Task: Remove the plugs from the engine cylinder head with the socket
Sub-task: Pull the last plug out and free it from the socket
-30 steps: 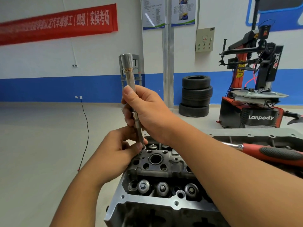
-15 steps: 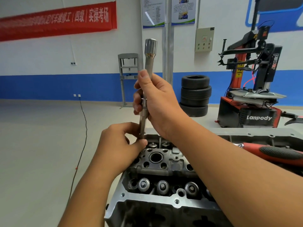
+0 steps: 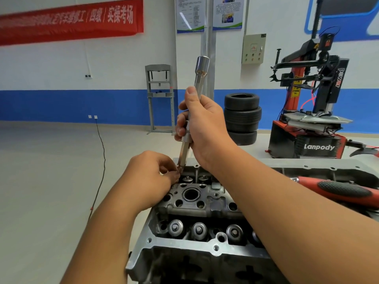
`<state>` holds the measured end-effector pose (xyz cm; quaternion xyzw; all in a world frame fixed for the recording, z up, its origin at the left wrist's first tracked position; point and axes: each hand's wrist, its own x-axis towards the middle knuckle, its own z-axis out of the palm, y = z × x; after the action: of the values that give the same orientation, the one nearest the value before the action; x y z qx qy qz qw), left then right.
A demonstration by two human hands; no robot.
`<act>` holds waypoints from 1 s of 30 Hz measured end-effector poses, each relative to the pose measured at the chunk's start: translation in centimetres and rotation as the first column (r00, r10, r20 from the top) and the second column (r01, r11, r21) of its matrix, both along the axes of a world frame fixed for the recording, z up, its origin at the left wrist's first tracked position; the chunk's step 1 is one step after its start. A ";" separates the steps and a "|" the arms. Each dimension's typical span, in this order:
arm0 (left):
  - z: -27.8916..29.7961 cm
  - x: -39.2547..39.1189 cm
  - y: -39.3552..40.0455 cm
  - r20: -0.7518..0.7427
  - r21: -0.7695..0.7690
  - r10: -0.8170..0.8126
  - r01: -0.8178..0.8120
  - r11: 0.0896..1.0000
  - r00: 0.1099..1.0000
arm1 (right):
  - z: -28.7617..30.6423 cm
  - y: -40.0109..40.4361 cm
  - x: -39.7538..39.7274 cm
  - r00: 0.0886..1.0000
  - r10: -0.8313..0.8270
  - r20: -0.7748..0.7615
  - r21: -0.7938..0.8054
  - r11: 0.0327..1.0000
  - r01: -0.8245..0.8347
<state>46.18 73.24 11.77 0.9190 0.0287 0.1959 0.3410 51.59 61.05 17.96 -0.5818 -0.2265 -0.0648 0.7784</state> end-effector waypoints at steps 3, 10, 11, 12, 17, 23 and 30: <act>0.0 0.0 0.0 -0.052 0.014 -0.031 0.032 0.999 0.998 | -0.1 0.0 0.1 1.000 -0.017 -0.021 0.011 1.000 0.017; 0.0 -0.1 -0.5 -0.121 0.078 -0.064 0.074 0.994 0.991 | 0.0 -0.1 0.2 0.999 -0.032 -0.043 0.013 0.999 0.033; -0.1 -0.1 -0.6 -0.110 0.065 -0.064 0.072 0.995 0.992 | 0.0 -0.1 0.2 0.998 -0.033 -0.044 0.018 0.999 0.034; -0.2 -0.2 -0.6 -0.096 0.042 -0.064 0.068 0.997 0.993 | 0.0 -0.2 0.2 0.998 -0.033 -0.046 0.024 0.999 0.034; 0.0 -0.2 -0.4 0.051 -0.122 -0.066 0.072 0.990 0.997 | 0.1 -0.2 0.2 0.996 -0.007 -0.088 0.067 0.998 0.013; 0.0 -0.3 0.0 0.239 -0.303 -0.123 0.194 0.933 0.963 | 0.1 -0.2 0.4 0.996 0.027 -0.090 0.088 0.996 -0.019; -0.3 -0.2 -0.3 0.295 -0.388 -0.144 0.256 0.885 0.945 | -0.3 0.0 0.4 0.996 0.050 -0.072 0.036 0.998 -0.048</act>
<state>46.03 72.92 11.47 0.7882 -0.0698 0.2662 0.5504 51.98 61.06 17.62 -0.5645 -0.2111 -0.0283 0.7975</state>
